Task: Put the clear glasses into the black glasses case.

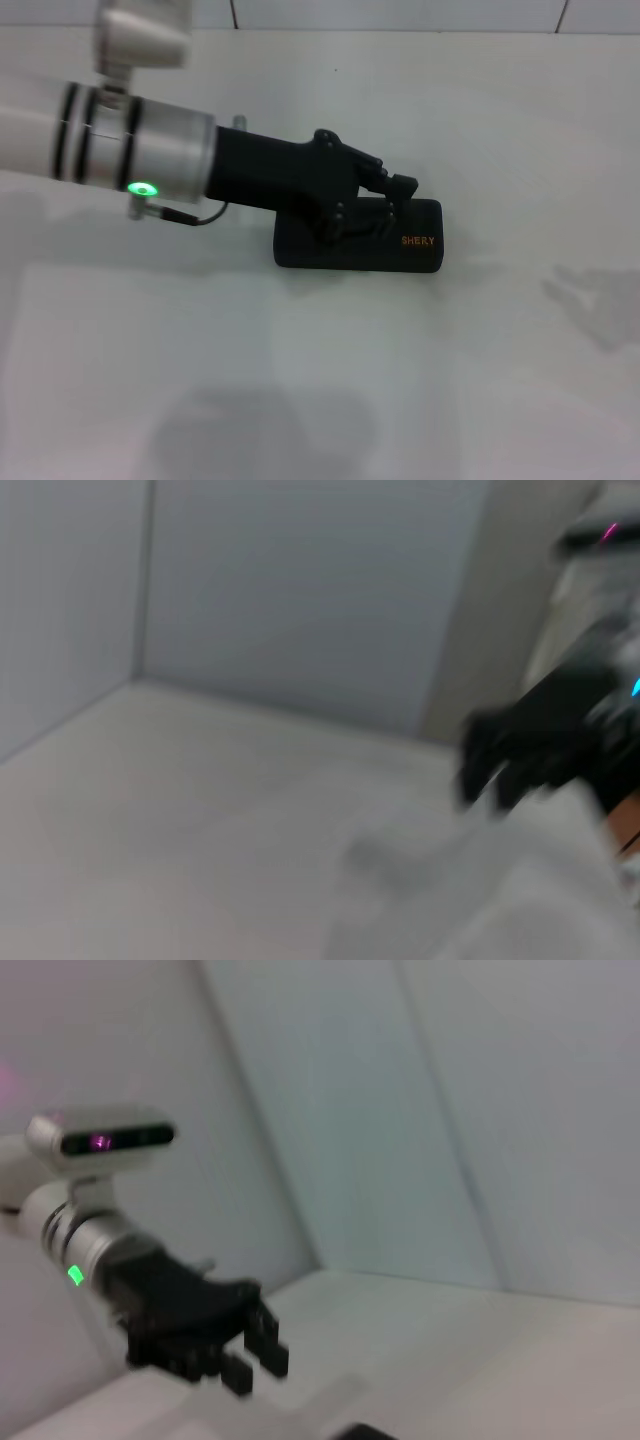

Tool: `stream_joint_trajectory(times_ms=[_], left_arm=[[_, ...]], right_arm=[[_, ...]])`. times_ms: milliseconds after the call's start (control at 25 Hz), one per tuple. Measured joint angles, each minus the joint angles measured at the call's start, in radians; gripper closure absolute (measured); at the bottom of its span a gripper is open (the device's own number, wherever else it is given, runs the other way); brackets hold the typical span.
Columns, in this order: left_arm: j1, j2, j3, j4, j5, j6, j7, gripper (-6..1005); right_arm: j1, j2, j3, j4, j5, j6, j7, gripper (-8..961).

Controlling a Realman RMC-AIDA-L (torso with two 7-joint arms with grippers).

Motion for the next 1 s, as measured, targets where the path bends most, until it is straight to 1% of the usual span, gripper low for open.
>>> stream_joint_trajectory(times_ms=[120, 200, 240, 320, 440, 520, 560, 640, 680, 720, 760, 880, 1000], left_arm=[[0.027, 0.037, -0.009, 0.034, -0.087, 0.168, -0.009, 766], [0.045, 0.064, -0.015, 0.02, -0.126, 0.27, 0.034, 766], [0.057, 0.07, -0.018, 0.013, -0.131, 0.296, 0.052, 741], [0.079, 0.077, -0.038, 0.001, -0.132, 0.32, 0.066, 691], [0.107, 0.088, -0.102, -0.036, -0.144, 0.36, 0.11, 534], [0.118, 0.099, -0.169, -0.094, -0.16, 0.399, 0.174, 429], [0.121, 0.104, -0.195, -0.121, -0.166, 0.413, 0.199, 428], [0.124, 0.116, -0.219, -0.167, -0.167, 0.425, 0.227, 425], [0.129, 0.129, -0.223, -0.198, -0.16, 0.427, 0.24, 424], [0.131, 0.131, -0.223, -0.201, -0.159, 0.427, 0.243, 422], [0.14, 0.135, -0.224, -0.209, -0.157, 0.427, 0.255, 421], [0.17, 0.135, -0.224, -0.211, -0.165, 0.427, 0.303, 408], [0.183, 0.134, -0.23, -0.238, -0.163, 0.419, 0.315, 396]], right_arm=[[0.02, 0.0, -0.001, 0.033, 0.043, -0.09, -0.051, 747], [0.046, 0.0, -0.013, 0.084, 0.091, -0.15, -0.091, 705], [0.059, 0.0, -0.024, 0.109, 0.114, -0.176, -0.113, 683], [0.089, 0.002, -0.081, 0.153, 0.161, -0.204, -0.153, 641], [0.133, 0.004, -0.196, 0.171, 0.195, -0.177, -0.175, 578], [0.18, 0.006, -0.26, 0.19, 0.2, -0.142, -0.182, 535], [0.206, 0.007, -0.286, 0.202, 0.2, -0.127, -0.183, 514], [0.246, 0.008, -0.323, 0.228, 0.198, -0.109, -0.185, 394], [0.266, 0.009, -0.34, 0.244, 0.198, -0.101, -0.187, 334], [0.295, 0.01, -0.364, 0.268, 0.198, -0.081, -0.189, 274], [0.295, 0.01, -0.364, 0.268, 0.198, -0.081, -0.189, 254], [0.315, 0.012, -0.394, 0.281, 0.205, -0.058, -0.19, 195], [0.321, 0.016, -0.405, 0.284, 0.212, -0.048, -0.19, 135]])
